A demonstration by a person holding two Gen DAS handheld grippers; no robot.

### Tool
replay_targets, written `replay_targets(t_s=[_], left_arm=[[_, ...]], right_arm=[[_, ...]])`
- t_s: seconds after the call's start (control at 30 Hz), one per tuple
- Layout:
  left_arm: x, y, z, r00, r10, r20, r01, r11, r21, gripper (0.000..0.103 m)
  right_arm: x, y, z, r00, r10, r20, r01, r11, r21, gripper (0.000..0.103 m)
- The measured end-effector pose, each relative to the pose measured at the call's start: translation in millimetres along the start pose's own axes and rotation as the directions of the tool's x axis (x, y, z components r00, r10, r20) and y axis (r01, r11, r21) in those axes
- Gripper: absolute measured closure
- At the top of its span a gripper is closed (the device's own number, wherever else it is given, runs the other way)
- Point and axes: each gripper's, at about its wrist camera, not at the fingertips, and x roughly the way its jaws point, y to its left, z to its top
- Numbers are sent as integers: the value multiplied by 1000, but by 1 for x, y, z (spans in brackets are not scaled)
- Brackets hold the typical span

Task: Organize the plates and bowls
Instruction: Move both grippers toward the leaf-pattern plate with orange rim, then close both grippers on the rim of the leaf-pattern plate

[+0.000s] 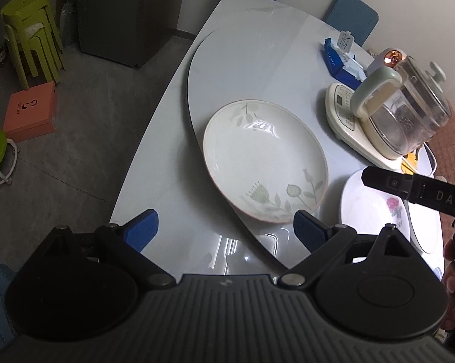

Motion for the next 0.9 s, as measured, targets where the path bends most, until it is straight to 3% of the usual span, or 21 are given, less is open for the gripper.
replay_targets(t_s=[0.43,0.83,0.9], left_arm=[[67,9,24,1000,-1,-12,1,998,-59,23],[101,22,33,1000,19,-2,-19,992,-125,53],[106,23,34,1000,16,-2,-16,992,-126,63]], right_arm=[[74,-29,24,999,4,-47,-4,1000,-5,50],[118,-33,27,995,48,-91,-49,999,-2,75],[123,-34,27,994,52,-98,-53,999,-1,79]])
